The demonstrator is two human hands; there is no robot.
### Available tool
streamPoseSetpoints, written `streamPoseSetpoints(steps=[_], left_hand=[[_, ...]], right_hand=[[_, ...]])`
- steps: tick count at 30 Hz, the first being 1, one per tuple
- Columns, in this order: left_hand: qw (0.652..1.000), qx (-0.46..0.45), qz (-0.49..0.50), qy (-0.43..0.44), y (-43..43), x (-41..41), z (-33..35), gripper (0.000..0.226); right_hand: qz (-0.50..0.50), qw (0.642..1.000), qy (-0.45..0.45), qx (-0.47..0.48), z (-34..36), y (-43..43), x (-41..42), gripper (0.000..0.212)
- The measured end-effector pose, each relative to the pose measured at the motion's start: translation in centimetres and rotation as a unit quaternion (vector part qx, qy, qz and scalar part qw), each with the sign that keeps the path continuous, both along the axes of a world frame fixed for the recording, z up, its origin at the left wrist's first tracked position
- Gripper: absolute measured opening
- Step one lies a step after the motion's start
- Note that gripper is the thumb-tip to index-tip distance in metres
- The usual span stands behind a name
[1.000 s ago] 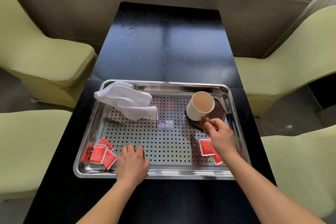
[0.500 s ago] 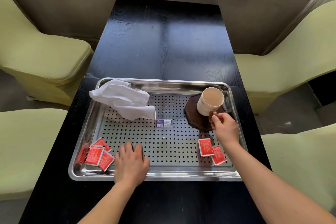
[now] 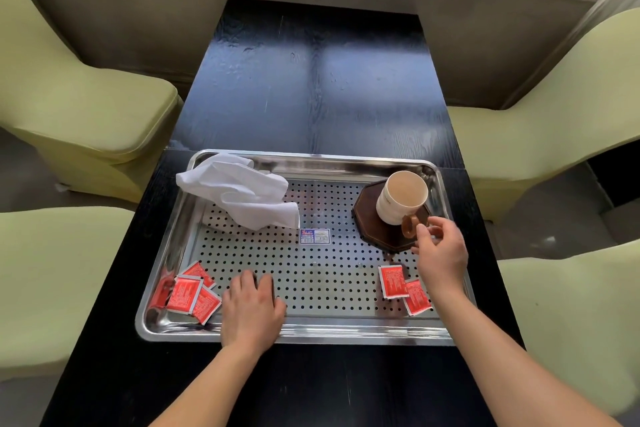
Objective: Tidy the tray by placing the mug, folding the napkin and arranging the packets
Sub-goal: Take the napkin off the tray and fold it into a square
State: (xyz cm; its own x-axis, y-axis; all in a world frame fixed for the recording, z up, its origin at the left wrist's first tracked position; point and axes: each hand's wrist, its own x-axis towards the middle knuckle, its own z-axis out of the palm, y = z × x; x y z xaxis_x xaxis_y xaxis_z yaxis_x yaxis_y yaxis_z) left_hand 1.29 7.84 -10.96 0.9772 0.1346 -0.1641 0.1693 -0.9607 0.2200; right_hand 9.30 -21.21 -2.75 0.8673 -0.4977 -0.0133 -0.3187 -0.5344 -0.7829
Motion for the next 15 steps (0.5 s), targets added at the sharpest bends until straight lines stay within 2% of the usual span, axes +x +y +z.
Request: streamPoseSetpoints(steps=[4,8,12,15], left_hand=[[1.000,-0.016,-0.012,-0.014,0.4,-0.1,0.7,0.030],[0.999,-0.040,-0.016,-0.026,1.5,-1.1,1.6,0.031],[0.998,-0.041,-0.016,-0.041,2.9,-3.3,2.5,0.028],[0.998,-0.031,0.002,-0.046,4.6,-5.2,2.5,0.028]], right_hand=[[0.074,0.994,-0.059,-0.061,0.9,2.1,-1.3,0.013],[0.206,0.976,-0.027,-0.065,1.1,6.8,-0.2,0.021],[0.331,0.936,0.088,-0.082,0.9,13.8,3.1,0.063],[0.389,0.903,0.091,-0.159,0.6,19.2,5.6,0.096]])
